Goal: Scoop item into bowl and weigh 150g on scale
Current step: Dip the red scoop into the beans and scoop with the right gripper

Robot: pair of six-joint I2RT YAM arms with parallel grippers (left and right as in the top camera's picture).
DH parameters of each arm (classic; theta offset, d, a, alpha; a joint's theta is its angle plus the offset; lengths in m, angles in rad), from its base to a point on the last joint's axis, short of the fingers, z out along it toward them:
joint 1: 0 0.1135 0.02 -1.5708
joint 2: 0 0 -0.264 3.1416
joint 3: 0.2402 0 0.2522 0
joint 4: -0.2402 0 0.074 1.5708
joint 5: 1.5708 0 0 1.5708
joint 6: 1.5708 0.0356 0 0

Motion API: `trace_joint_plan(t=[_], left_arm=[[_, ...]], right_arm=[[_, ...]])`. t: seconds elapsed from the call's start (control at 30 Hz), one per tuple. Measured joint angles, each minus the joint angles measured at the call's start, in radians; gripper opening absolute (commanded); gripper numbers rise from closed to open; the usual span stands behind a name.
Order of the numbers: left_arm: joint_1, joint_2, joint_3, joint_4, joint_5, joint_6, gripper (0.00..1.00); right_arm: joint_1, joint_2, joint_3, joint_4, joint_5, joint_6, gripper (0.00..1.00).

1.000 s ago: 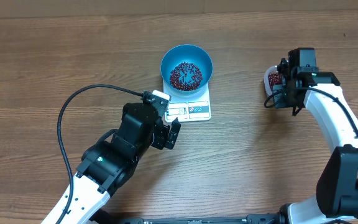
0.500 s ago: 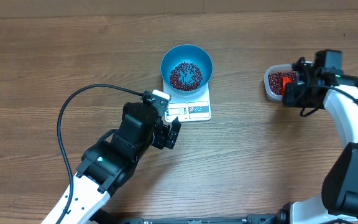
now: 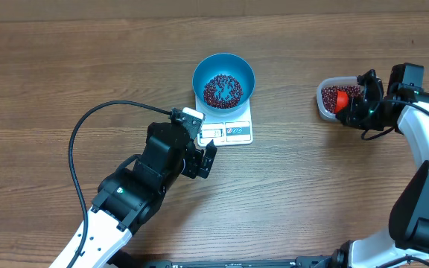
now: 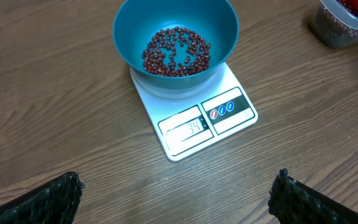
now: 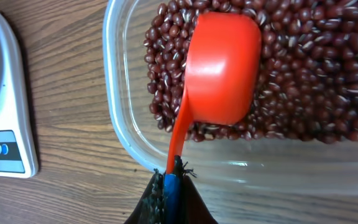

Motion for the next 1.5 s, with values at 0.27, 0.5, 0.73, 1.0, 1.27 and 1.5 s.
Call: trace_joint_plan(t=[0.27,0.5,0.73,1.0,1.27,1.5], left_arm=[[0.0,0.0,0.0,0.0,0.0,0.0,1.0],[0.0,0.0,0.0,0.0,0.0,0.0,0.99],[0.0,0.0,0.0,0.0,0.0,0.0,1.0],[0.0,0.0,0.0,0.0,0.0,0.0,1.0],[0.0,0.0,0.0,0.001,0.0,0.0,1.0],[0.0,0.0,0.0,0.001,0.0,0.0,1.0]], right_arm=[[-0.009,0.007,0.0,0.017,-0.026,0.004,0.04],[-0.064,0.022,0.0,0.034,-0.109,0.008,0.04],[-0.112,0.05,0.0,0.038,-0.19,0.015,0.04],[-0.134,0.077,0.0,0.044,-0.267,0.032,0.04],[-0.154,0.091,0.001,0.085,-0.279,0.106,0.04],[-0.171,0.117,0.008,0.096,-0.301,0.141,0.04]])
